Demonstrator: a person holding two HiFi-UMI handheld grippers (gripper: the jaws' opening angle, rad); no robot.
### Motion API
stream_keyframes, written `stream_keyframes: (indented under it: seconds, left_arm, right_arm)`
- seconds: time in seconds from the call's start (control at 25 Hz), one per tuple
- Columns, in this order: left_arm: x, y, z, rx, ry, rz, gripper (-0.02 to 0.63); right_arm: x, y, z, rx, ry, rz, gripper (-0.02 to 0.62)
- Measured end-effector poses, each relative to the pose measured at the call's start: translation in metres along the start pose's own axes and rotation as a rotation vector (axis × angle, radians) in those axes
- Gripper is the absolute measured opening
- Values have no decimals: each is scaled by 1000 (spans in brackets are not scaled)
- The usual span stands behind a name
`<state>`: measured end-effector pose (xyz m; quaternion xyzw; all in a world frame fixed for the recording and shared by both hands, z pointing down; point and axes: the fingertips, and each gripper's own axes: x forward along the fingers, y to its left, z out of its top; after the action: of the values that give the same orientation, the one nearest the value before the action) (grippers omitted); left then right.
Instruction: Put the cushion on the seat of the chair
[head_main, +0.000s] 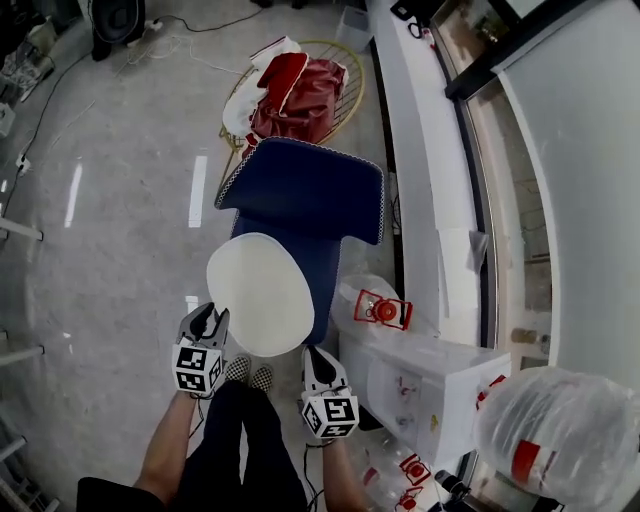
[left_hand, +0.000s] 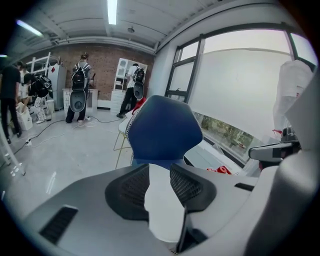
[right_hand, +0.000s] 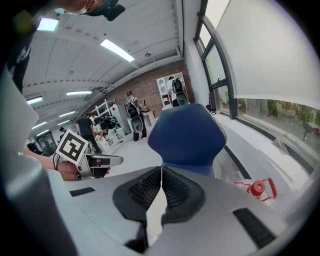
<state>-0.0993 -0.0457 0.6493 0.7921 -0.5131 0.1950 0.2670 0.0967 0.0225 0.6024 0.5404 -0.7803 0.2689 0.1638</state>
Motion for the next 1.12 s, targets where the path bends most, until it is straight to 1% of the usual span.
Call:
stream_keyframes:
  seconds: [0.24,0.56,0.68,0.84,1.12]
  left_arm:
    - [-42,-30,36,26,-41,-32,111]
    - [-98,-69,92,93,-114,-86,57]
    - [-121,-83,111,113,-133,-112,52]
    - [-151,-100,125,129,-144,-136,49]
    - [-195,-124,159,164,-211,-184,40]
  right_arm:
    - [-33,9,35,-31,-49,-13,29]
    - [-79,28,87,-99,-129,-18,29]
    - [-98,35,104,-109,-159,-24,29]
    - [-124,49,127,-128,-194,-28,29]
    - [-164,64,159,-130,-269,-53,29]
